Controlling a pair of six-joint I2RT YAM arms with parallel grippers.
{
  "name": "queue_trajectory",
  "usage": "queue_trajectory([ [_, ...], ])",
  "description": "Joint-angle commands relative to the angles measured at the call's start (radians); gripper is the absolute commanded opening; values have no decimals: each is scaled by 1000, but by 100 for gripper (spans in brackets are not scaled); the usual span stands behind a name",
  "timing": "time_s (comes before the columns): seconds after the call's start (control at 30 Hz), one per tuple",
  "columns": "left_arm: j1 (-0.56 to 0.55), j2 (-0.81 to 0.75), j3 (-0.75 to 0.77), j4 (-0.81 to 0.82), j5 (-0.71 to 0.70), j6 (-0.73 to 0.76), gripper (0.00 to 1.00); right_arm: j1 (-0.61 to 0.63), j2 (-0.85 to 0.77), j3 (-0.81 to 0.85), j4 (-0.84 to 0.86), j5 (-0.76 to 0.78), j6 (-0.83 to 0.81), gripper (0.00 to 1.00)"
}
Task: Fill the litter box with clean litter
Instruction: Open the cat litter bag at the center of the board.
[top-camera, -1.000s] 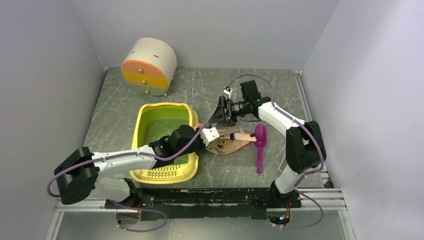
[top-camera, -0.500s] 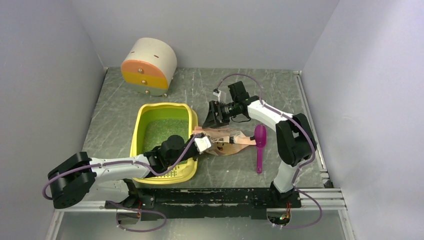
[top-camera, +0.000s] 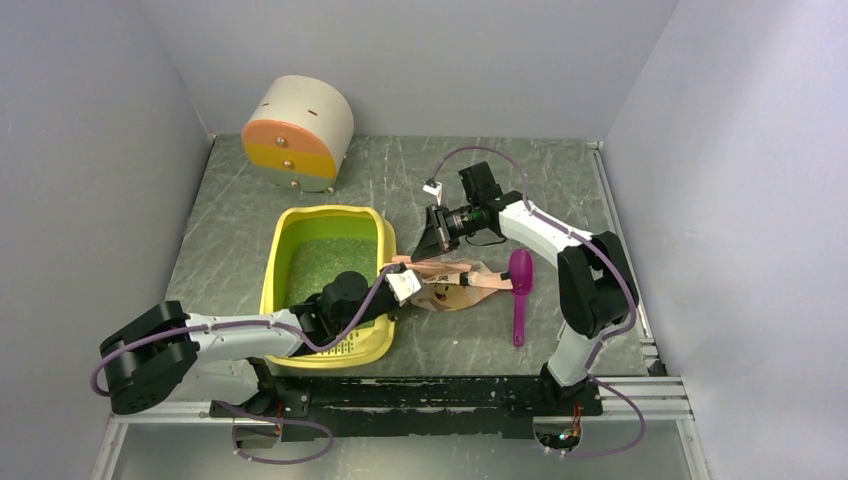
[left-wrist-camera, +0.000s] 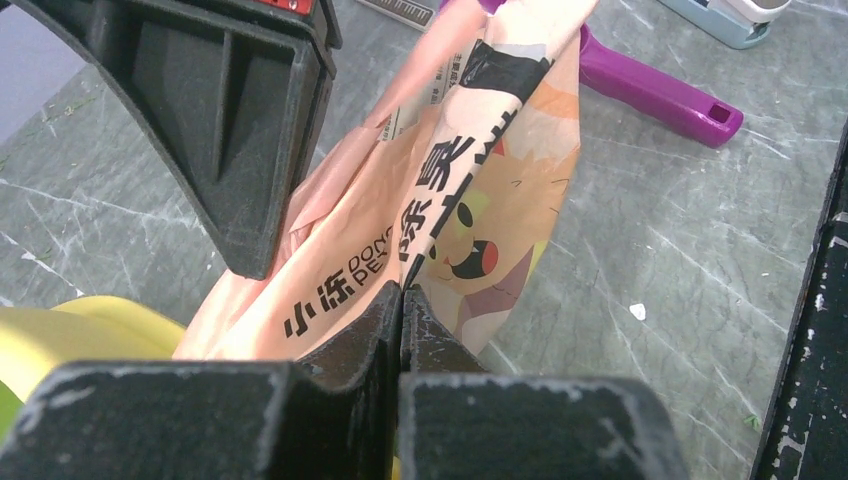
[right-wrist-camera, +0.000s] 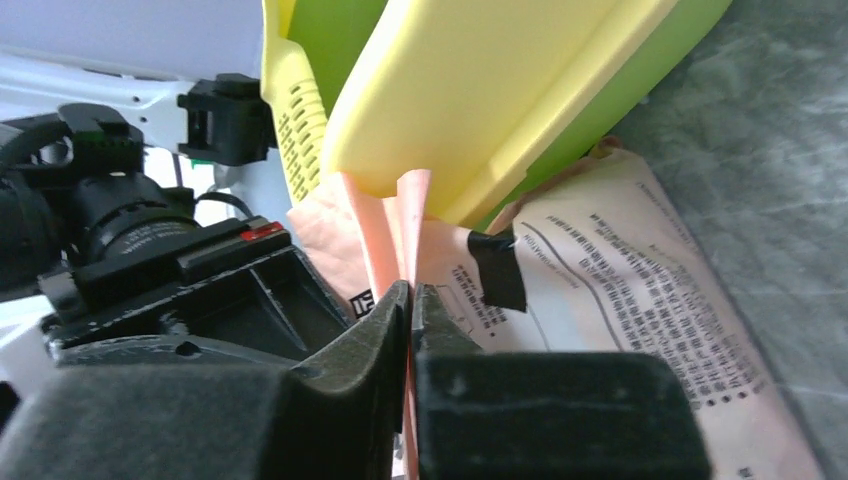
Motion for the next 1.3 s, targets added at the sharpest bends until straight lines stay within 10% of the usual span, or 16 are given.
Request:
queue_trajectory([
  [0.0,-7,-22,23,31,-8,-15,5,10,-57,18,-57,40,-1,1],
  [0.07,-5,-20,42,10,-11,-30,5,8,-100,2,-25,139,36,0],
  [0.3,28,-30,168,-155,32,-133,60,4,-253,-39,133,374,178,0],
  [0.47,103,-57,274,-329,138,-250,75,-1,-287,-45,192,412,225,0],
  [1.27,423,-196,440,-573,459,-291,94,0,-390,-129,285,502,284,0],
])
